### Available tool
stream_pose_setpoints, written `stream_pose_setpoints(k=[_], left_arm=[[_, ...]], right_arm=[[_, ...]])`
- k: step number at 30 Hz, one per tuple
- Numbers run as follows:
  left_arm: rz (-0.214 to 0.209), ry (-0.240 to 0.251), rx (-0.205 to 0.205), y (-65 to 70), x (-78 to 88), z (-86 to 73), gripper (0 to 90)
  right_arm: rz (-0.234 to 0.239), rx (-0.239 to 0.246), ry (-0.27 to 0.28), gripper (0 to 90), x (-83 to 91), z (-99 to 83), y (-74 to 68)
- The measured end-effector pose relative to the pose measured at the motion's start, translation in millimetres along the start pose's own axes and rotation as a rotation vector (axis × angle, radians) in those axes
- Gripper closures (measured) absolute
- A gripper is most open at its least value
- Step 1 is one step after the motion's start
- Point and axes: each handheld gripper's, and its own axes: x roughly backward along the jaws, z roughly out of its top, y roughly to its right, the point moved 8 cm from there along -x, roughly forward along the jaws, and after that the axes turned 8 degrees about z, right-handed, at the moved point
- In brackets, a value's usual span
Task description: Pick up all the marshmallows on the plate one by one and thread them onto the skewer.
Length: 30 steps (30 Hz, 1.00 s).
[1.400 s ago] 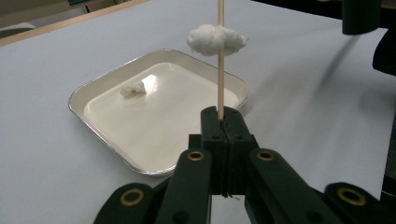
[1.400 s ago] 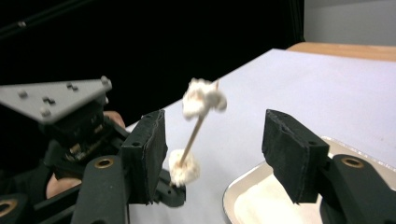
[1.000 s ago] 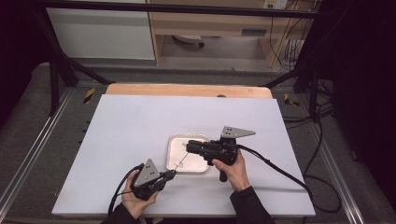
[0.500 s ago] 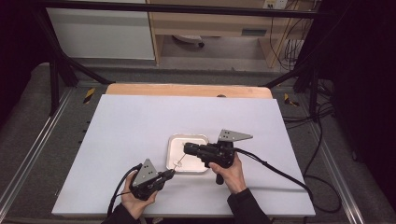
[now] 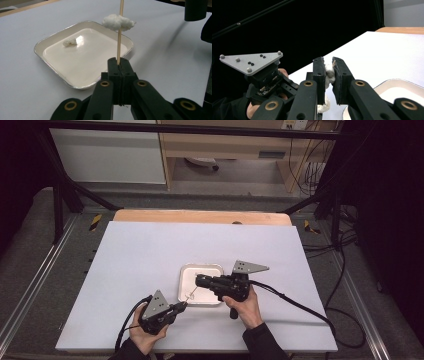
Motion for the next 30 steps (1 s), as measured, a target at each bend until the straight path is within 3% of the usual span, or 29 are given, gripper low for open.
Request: stream_pose_setpoints(k=[16, 17, 18, 19, 20, 21, 23, 26, 30], left_arm=[[-0.013, 0.016, 0.003, 1.6, 1.4, 3.2, 89.2], [-0.038, 0.047, 0.022, 3.4, 4.0, 10.6, 89.2], [-0.018, 0.058, -0.014, 5.1, 5.6, 17.5, 89.2], [0.027, 0.048, -0.050, 4.2, 5.3, 18.0, 89.2], [0.002, 0.059, -0.011, 3.0, 5.3, 15.2, 89.2], [-0.006, 0.061, 0.011, 0.6, 6.4, 13.2, 89.2], [0.015, 0.066, 0.001, -2.2, 10.2, 15.2, 89.2], [0.008, 0.058, 0.005, -2.3, 8.3, 14.2, 89.1], [0.015, 0.028, 0.020, -6.6, 6.0, 8.3, 89.1]], right_arm=[[0.014, -0.007, 0.000, 81.7, -3.8, -5.4, -0.3], [0.021, -0.014, -0.019, 81.4, -4.8, -7.6, -0.4], [0.033, -0.018, -0.097, 80.9, -11.6, -19.5, -1.6], [0.070, -0.041, -0.129, 81.1, -20.5, -31.3, -5.7], [0.058, 0.000, -0.116, 81.1, -25.8, -33.4, -7.8], [0.055, 0.004, -0.138, 81.0, -27.6, -31.1, -8.7], [0.056, 0.004, -0.149, 80.5, -32.0, -28.2, -8.7], [0.040, 0.007, -0.140, 78.1, -32.8, -25.0, -10.3], [-0.005, 0.018, -0.105, 64.8, -24.2, -15.5, -6.0]])
